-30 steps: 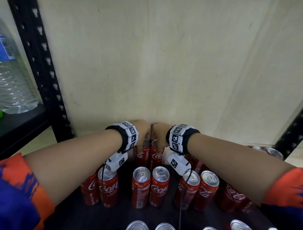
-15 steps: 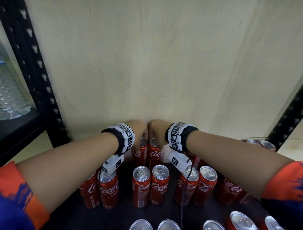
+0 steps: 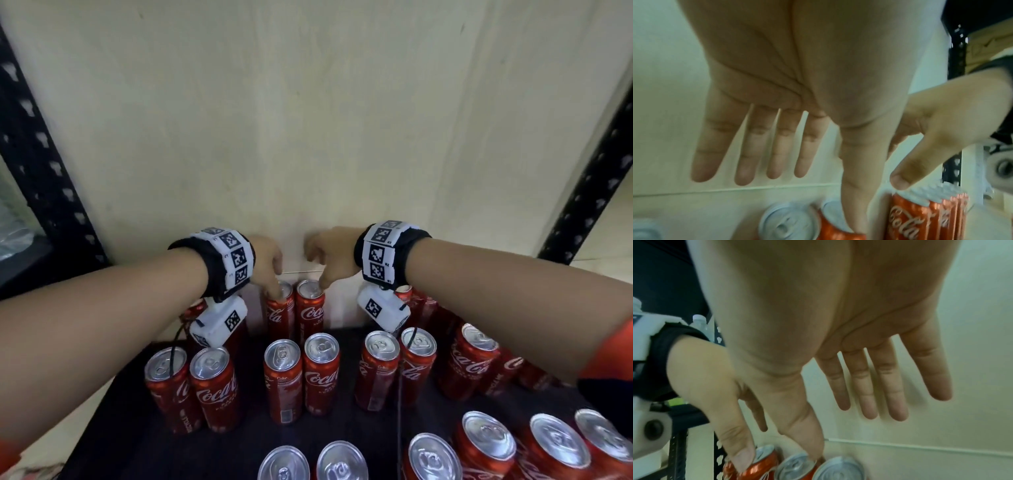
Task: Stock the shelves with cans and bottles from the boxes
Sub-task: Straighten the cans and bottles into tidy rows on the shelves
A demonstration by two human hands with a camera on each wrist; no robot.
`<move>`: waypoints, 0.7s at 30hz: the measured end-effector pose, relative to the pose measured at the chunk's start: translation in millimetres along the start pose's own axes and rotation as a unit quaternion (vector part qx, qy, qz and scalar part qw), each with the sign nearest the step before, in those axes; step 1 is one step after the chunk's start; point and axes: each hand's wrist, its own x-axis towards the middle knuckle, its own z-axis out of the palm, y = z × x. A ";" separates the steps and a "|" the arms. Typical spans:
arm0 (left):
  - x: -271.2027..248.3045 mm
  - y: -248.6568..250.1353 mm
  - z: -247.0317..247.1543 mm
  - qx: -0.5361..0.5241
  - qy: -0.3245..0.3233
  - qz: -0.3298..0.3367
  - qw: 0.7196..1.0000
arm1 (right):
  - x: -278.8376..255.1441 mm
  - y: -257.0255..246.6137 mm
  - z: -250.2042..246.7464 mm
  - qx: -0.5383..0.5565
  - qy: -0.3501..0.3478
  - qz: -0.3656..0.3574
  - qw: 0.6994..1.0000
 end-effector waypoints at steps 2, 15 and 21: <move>-1.7 5.1 -12.1 -0.017 -0.010 -0.003 1.000 | -8.4 12.7 -8.8 0.001 -0.004 0.018 1.000; 16.8 91.8 -50.2 -0.039 -0.015 0.036 0.998 | -54.9 98.3 -22.4 -0.035 -0.059 0.121 0.990; 35.6 147.1 -39.1 -0.075 0.020 0.107 0.991 | -66.5 134.2 -5.7 -0.003 -0.054 0.114 0.992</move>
